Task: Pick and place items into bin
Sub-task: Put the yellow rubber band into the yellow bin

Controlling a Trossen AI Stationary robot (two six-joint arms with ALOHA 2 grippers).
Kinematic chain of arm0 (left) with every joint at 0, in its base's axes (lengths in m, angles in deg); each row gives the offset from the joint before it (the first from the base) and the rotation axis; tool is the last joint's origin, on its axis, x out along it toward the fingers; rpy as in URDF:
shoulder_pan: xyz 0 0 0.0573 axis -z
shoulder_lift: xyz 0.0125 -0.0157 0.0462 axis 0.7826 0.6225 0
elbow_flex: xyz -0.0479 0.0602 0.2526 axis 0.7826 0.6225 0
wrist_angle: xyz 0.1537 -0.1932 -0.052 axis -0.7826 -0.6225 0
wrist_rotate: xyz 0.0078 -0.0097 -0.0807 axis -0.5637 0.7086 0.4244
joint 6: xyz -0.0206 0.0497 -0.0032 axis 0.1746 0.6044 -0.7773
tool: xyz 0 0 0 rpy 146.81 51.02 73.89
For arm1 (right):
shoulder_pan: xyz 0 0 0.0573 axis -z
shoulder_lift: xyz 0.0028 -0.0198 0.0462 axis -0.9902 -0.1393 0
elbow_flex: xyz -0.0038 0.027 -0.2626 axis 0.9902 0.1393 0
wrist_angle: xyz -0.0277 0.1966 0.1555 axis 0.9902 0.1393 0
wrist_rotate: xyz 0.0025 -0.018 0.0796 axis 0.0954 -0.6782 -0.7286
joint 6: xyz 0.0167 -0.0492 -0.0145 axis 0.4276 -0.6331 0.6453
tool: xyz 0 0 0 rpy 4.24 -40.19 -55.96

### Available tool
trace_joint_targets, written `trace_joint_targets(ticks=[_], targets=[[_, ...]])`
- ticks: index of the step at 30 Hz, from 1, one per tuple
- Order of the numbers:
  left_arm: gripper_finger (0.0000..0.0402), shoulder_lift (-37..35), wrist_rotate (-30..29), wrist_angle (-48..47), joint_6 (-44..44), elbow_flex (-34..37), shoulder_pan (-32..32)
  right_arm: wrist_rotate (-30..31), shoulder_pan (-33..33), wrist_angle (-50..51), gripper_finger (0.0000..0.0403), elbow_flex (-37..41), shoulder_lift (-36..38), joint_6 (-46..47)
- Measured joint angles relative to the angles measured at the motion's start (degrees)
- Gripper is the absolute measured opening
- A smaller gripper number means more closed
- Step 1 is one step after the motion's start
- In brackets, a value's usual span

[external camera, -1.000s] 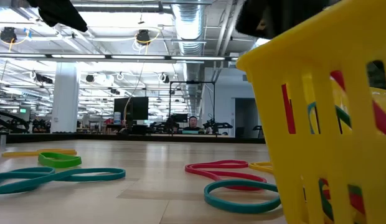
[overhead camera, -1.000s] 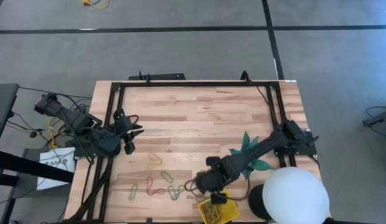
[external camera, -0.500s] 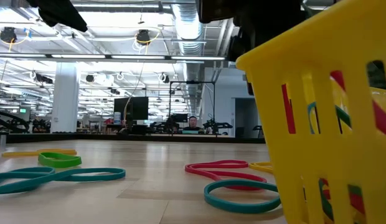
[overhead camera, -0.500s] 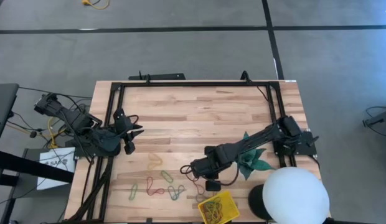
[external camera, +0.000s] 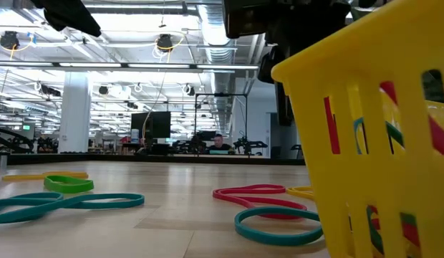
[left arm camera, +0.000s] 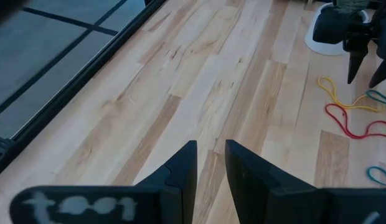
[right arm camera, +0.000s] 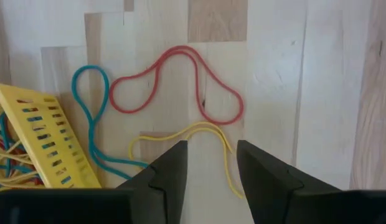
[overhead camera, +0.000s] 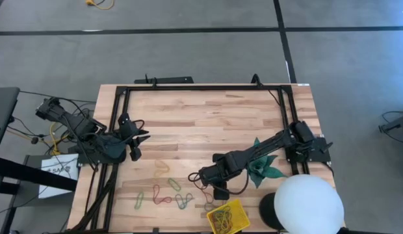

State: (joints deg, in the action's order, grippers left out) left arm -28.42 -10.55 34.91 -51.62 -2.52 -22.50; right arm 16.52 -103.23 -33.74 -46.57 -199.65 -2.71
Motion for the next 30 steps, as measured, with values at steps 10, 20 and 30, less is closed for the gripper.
trace_joint_targets(ticks=[10, 20, 30], targets=[[0.0073, 1.5, 0.0, 0.0, -0.1, 0.0, 0.0, -0.3, -0.5, -0.5, 0.0136, -0.1, -3.0, 0.0], [0.0073, 5.3, 0.2, 0.1, -0.4, 0.0, -0.1, -1.8, -0.1, -0.1, 0.0126, -0.1, -4.7, -0.1], [0.0073, 6.0, -1.5, 0.5, -0.3, 0.0, -0.2, -1.6, 0.4, 0.3, 0.0123, -0.4, -9.4, -1.3]])
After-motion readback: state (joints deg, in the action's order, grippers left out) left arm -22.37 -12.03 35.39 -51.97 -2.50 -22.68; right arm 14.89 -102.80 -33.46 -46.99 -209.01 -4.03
